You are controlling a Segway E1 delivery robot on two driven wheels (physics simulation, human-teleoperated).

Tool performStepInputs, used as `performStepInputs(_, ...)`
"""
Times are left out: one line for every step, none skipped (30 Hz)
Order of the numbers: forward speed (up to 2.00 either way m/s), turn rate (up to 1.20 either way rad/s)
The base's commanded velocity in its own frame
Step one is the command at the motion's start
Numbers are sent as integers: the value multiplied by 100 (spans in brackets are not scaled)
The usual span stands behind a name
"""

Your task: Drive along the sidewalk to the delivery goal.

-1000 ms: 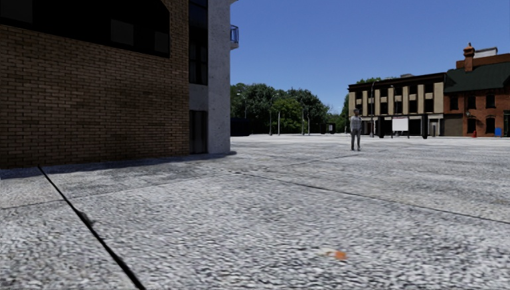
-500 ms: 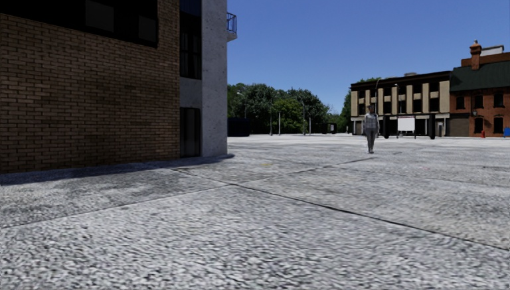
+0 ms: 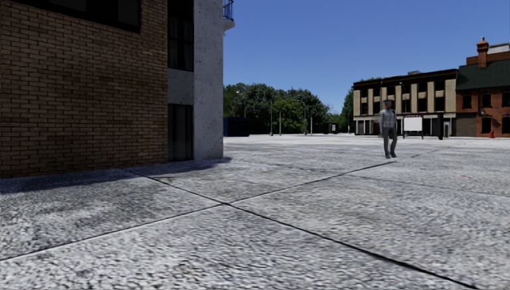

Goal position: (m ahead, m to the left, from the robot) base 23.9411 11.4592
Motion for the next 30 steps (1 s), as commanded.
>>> performStepInputs(200, 0)
performStepInputs(200, 0)
performStepInputs(200, 0)
performStepInputs(200, 0)
performStepInputs(200, 0)
performStepInputs(200, 0)
performStepInputs(200, 0)
performStepInputs(200, 0)
performStepInputs(200, 0)
performStepInputs(200, 0)
performStepInputs(200, 0)
performStepInputs(200, 0)
performStepInputs(200, 0)
performStepInputs(200, 0)
performStepInputs(200, 0)
performStepInputs(200, 0)
performStepInputs(200, 0)
performStepInputs(200, -9)
performStepInputs(200, -22)
performStepInputs(200, -22)
performStepInputs(200, -30)
performStepInputs(200, -39)
performStepInputs(200, -43)
performStepInputs(200, -43)
performStepInputs(200, -44)
performStepInputs(200, -45)
performStepInputs(200, -45)
performStepInputs(200, -45)
performStepInputs(200, -45)
performStepInputs(200, -45)
